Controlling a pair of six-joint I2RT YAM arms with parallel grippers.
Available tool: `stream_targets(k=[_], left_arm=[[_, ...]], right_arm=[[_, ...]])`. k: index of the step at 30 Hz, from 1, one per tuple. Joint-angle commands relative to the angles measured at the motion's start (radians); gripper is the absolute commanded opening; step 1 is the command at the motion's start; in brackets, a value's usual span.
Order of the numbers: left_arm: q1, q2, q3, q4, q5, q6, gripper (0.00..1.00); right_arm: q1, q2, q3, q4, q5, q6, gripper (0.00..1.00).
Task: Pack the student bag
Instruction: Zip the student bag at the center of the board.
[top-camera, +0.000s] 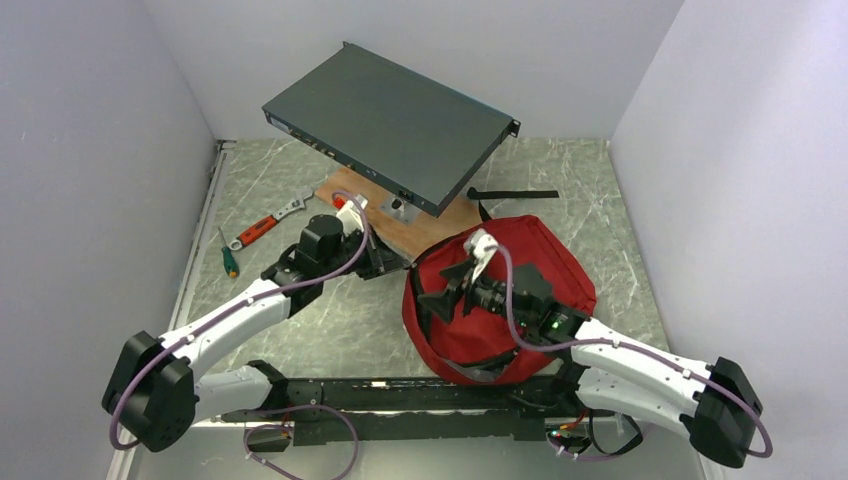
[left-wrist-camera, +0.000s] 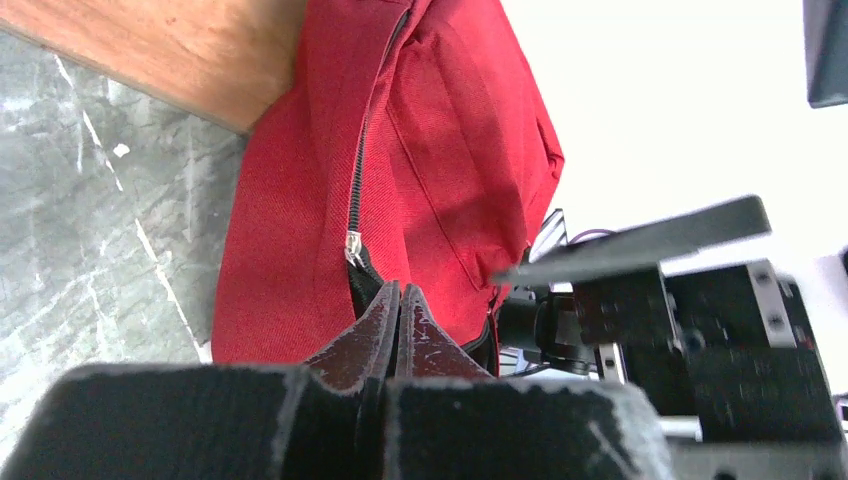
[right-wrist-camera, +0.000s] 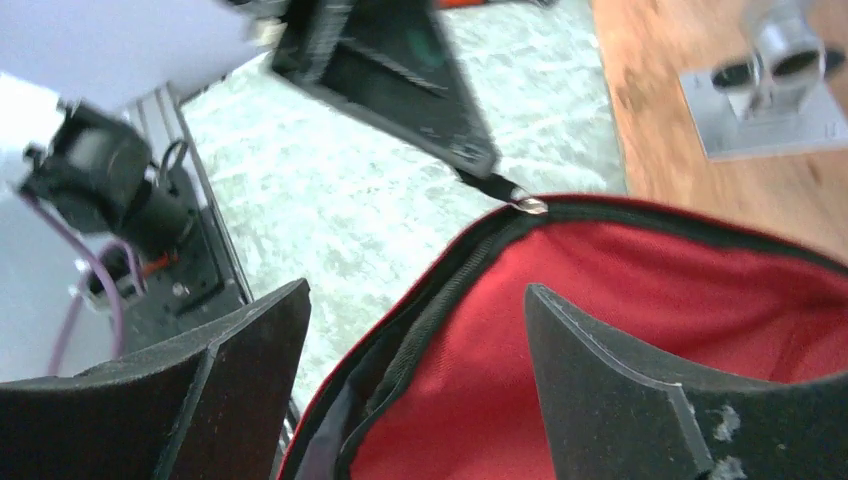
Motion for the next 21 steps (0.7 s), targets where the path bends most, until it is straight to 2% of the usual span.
stream_targets(k=[1, 4, 7, 10, 17, 21], left_arm=[[0.001, 0.026, 0.042, -0.041, 0.021, 0.014, 0.00], [0.003, 0.016, 0.014, -0.009, 0.034, -0.008, 0.00], [0.004, 0.007, 0.014, -0.014, 0.038, -0.009, 0.00], [0.004, -0.006, 0.016, -0.013, 0.040, -0.008, 0.00], [0.025, -0.025, 0.031, -0.037, 0.047, 0.022, 0.00], [0.031, -0.044, 0.032, -0.043, 0.043, 0.029, 0.00]], right_arm=[[0.064, 0.012, -0.077, 0.237, -0.021, -0.404, 0.79], [0.059, 0.098, -0.115, 0.397, 0.005, -0.527, 0.82], [0.051, 0.202, -0.090, 0.450, -0.019, -0.624, 0.82], [0.038, 0.265, -0.082, 0.536, -0.062, -0.638, 0.80], [0.037, 0.356, -0.038, 0.637, -0.153, -0.625, 0.68], [0.032, 0.290, -0.041, 0.584, -0.138, -0.611, 0.72]])
